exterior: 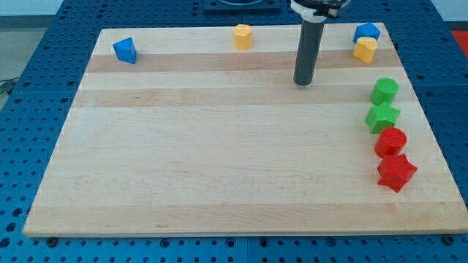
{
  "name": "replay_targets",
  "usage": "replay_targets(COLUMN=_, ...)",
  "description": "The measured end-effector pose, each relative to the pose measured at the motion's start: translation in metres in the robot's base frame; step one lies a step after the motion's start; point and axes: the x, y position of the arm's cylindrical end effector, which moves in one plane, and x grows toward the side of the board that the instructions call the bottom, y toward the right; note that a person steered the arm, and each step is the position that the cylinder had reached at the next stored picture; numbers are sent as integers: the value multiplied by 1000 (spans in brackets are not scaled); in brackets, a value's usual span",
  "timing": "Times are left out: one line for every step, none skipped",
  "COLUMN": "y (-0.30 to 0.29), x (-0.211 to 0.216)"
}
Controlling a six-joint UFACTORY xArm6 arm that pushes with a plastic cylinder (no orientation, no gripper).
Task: Place the green circle at the center right of the board
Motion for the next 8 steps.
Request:
replay_targets(y=7, x=0)
replay_targets(y=52, x=21)
replay_targets(y=57, x=21)
replay_targets(y=112, x=50)
replay_targets(y=123, x=51)
replay_targets(y=123, x=13)
replay_targets(y=123, x=13)
replay_targets(y=183, x=23)
